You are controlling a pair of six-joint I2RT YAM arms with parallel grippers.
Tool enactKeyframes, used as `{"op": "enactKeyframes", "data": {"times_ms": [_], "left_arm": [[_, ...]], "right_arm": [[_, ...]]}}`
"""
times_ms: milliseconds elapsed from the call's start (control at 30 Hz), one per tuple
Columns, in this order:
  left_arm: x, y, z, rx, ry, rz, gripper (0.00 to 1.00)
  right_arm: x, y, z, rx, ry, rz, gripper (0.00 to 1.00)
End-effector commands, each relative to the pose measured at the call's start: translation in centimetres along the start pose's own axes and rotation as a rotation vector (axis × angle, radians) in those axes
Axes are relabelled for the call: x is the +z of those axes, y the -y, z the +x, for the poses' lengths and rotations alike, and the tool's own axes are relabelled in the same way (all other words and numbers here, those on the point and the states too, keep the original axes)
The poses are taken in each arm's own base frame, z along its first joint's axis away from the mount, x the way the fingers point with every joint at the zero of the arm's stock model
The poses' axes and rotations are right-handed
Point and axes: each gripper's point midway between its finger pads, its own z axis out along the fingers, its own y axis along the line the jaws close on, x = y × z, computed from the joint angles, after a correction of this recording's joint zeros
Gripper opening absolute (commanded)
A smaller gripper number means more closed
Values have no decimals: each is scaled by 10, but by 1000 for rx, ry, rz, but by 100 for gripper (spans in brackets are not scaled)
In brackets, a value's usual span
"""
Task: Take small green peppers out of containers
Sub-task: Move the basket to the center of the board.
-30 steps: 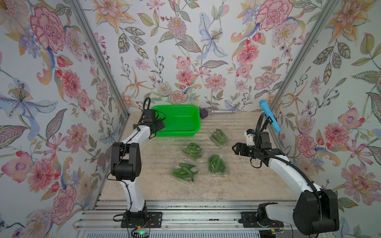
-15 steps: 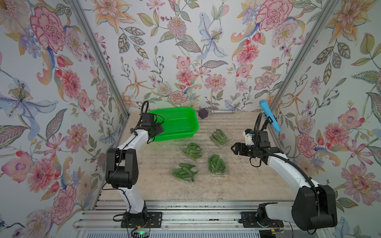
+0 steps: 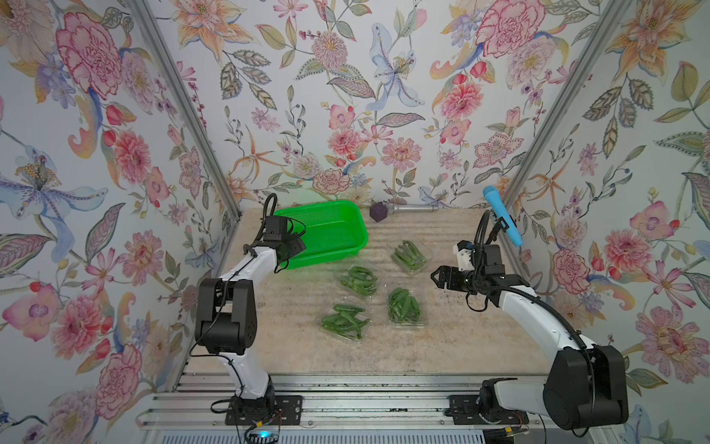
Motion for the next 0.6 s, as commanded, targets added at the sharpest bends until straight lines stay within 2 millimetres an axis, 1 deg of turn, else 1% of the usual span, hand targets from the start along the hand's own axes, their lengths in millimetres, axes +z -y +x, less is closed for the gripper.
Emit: {"op": "enactKeyframes", "data": {"times_ms": [0,67,167,300,367,433,500,567], "left_arm": [[-12,-15,7,-27,-15,-50,88],[-10,-19,10,-10,-38,-66,89],[-4,-24,19,20,-76,-86,89],[2,-33,25,79,-121,-130,89],[6,-40,29,123,-161,-165,89],[9,-51,34,145,-203,-196,87],[8,-62,38,145,-231,-215,84],[3,-68,41,137,-239,-218,83]], "right_arm": [[-7,-4,-5,-18,13,-11,88],[-7,-5,-5,-19,13,-14,88],[-8,-5,-6,-21,16,-14,88],[-10,-5,-5,-23,21,-14,88],[-12,-6,-6,-25,28,-15,89],[-14,-6,-6,-28,35,-16,89],[-16,-6,-7,-30,42,-15,89],[-16,-6,-6,-29,45,-15,89]]}}
